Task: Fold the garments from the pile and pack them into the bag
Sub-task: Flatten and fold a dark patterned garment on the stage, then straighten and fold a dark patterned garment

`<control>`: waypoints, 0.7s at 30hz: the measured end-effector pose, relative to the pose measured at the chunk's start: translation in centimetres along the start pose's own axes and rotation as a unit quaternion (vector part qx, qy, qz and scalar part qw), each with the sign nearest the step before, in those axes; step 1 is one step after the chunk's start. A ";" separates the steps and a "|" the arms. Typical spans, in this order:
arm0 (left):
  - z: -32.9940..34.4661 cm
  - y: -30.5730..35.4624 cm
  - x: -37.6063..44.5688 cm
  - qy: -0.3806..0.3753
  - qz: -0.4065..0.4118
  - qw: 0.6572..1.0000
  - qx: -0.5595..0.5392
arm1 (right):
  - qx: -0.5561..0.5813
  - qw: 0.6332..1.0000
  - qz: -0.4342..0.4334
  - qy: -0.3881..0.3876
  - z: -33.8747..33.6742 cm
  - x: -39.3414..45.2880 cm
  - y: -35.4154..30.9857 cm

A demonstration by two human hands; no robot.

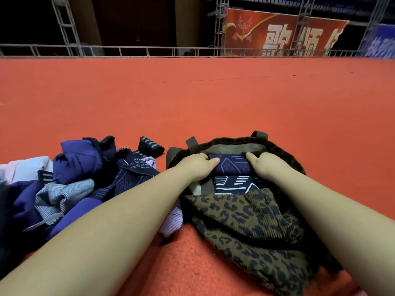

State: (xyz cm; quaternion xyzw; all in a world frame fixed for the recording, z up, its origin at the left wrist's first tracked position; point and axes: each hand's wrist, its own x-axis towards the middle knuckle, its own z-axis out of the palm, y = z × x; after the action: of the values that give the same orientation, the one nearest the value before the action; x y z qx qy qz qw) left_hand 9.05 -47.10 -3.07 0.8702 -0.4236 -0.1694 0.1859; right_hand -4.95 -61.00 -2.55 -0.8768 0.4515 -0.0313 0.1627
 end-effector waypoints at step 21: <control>-11.2 -12.1 -21.5 0.067 0.041 0.979 -0.186 | 0.198 0.949 -0.236 0.065 2.3 -17.7 -14.0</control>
State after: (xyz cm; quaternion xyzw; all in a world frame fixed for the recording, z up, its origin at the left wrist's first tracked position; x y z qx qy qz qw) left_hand 9.75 -20.94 4.04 0.8115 -0.4067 -0.1787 0.3795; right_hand -4.02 -38.67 1.23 -0.9042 0.2264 -0.2149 0.2915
